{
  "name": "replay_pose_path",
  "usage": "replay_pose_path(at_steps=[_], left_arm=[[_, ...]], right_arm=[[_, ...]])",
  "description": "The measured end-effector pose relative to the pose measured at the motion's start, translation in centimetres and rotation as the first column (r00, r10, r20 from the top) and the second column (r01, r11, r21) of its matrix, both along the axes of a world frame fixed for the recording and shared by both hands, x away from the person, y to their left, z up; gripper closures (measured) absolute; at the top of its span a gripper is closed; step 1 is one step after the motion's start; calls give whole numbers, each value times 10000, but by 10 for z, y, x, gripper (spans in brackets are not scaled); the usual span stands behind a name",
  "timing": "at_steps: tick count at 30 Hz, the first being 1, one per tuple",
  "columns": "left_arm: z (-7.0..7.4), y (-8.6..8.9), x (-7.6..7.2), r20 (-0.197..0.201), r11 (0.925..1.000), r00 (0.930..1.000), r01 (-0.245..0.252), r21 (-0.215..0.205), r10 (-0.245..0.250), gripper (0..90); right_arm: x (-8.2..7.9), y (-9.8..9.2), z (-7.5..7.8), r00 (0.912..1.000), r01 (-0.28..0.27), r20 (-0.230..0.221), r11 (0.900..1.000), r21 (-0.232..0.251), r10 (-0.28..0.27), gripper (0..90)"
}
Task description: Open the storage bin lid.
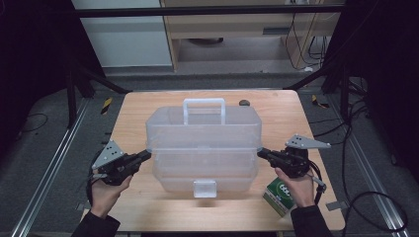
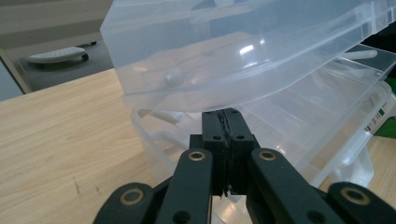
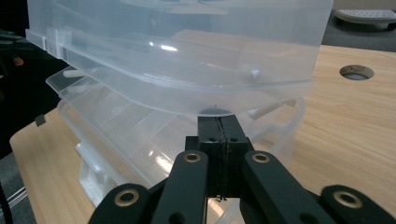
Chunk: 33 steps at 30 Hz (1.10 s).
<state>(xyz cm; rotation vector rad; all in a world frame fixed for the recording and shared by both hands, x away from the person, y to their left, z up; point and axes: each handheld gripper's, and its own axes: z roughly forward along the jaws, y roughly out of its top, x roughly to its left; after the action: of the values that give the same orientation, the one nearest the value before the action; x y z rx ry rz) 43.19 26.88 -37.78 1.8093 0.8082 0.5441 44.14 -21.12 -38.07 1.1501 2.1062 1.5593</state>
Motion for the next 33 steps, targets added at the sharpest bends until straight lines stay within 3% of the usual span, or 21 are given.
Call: replay_pose_path(at_steps=[13, 19, 21, 24, 26, 33], left_arm=[[3, -3, 4, 113, 9998, 9998, -176, 47, 176, 874], [1, 0, 4, 118, 9971, 9977, -670, 374, 666, 829], [-1, 5, 6, 134, 9921, 9931, -1169, 460, 1164, 780], [-4, 5, 9, 193, 9879, 9900, -1406, 650, 1397, 689], [-5, 3, 11, 337, 9863, 9894, -1433, 821, 1409, 625], [-7, -9, 18, 599, 9828, 9877, -1500, 1081, 1442, 522]], right_arm=[[6, 0, 6, 9998, -181, 74, 9998, 52, 180, 900], [6, 0, 6, 9998, -192, 36, 9998, -41, 192, 900], [5, 0, 5, 9998, -206, 11, 9997, -91, 206, 900], [5, 0, 5, 9998, -201, 10, 9997, -125, 202, 900], [5, 1, 5, 9998, -212, -8, 9997, -131, 212, 900], [5, 2, 5, 9997, -228, -14, 9996, -191, 228, 900]])
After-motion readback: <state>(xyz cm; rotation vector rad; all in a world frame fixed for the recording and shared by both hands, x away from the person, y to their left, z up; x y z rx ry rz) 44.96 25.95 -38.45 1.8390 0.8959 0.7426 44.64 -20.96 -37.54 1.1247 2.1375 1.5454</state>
